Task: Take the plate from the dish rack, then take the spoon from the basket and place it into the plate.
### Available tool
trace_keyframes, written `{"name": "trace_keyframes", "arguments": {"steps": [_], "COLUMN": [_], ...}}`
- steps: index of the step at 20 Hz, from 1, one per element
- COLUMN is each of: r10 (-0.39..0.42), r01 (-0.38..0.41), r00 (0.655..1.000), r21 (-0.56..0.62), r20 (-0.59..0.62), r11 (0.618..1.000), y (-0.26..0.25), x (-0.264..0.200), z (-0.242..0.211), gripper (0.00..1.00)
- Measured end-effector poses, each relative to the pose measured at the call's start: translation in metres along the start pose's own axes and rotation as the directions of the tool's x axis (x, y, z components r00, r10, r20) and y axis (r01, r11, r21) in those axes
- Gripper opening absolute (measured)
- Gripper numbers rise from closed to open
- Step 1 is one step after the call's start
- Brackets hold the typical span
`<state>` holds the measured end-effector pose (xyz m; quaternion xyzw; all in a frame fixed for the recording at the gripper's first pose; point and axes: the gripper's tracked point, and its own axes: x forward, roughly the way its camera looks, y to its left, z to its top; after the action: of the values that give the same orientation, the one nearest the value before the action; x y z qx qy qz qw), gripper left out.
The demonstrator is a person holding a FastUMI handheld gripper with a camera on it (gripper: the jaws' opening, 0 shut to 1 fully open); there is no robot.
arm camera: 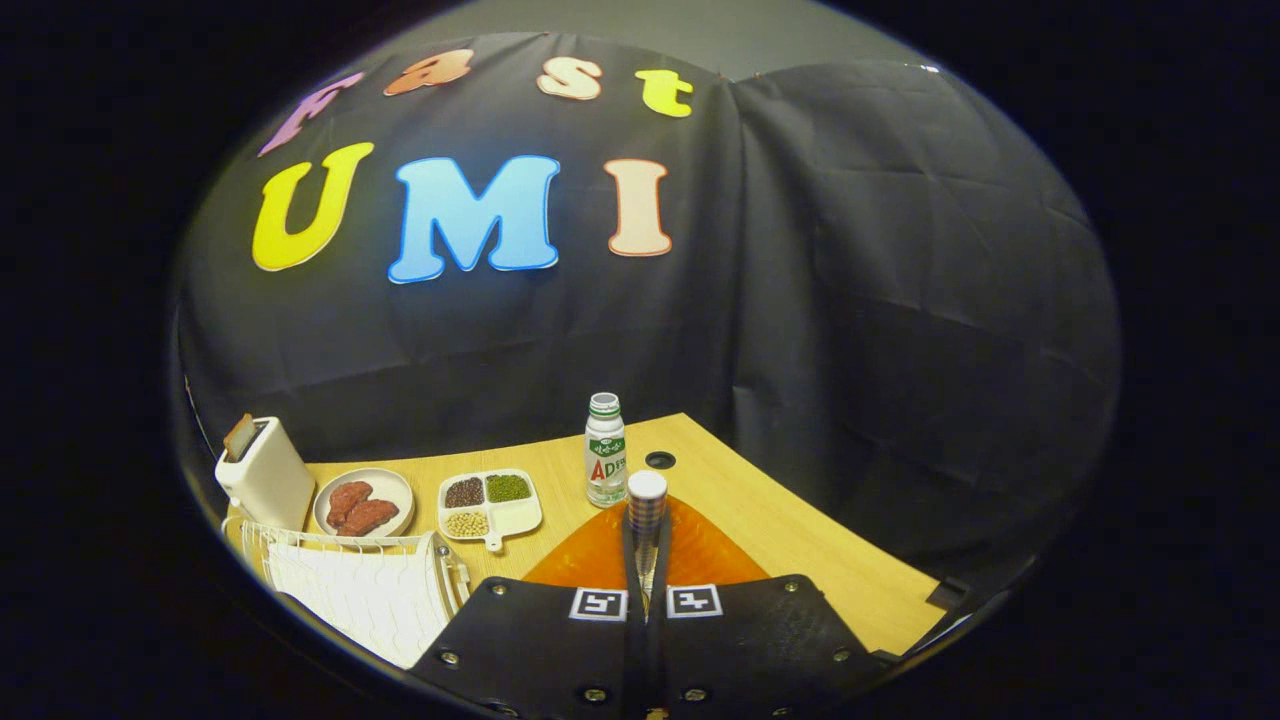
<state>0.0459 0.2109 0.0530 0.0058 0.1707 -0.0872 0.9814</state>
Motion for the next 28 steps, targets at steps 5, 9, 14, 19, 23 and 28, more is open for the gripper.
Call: {"name": "trace_keyframes", "arguments": {"steps": [5,9,14,19,23,28], "r10": [0.107,0.231,0.382,0.485,0.515,0.518], "r01": [-0.099,-0.214,-0.366,-0.472,-0.507,-0.528], "r00": [0.993,0.971,0.924,0.874,0.855,0.848], "r21": [-0.131,-0.216,-0.249,-0.281,-0.292,-0.253], "r20": [0.051,0.057,0.019,-0.026,-0.055,-0.111], "r11": [0.986,0.953,0.897,0.836,0.811,0.810], "y": [0.054,0.112,0.179,0.228,0.248,0.252], "x": [-0.055,-0.106,-0.174,-0.230,-0.252,-0.261], "z": [0.013,0.002,-0.029,-0.065,-0.093,-0.136], "gripper": [0.00,0.00,0.00,0.00,0.00,0.00]}}
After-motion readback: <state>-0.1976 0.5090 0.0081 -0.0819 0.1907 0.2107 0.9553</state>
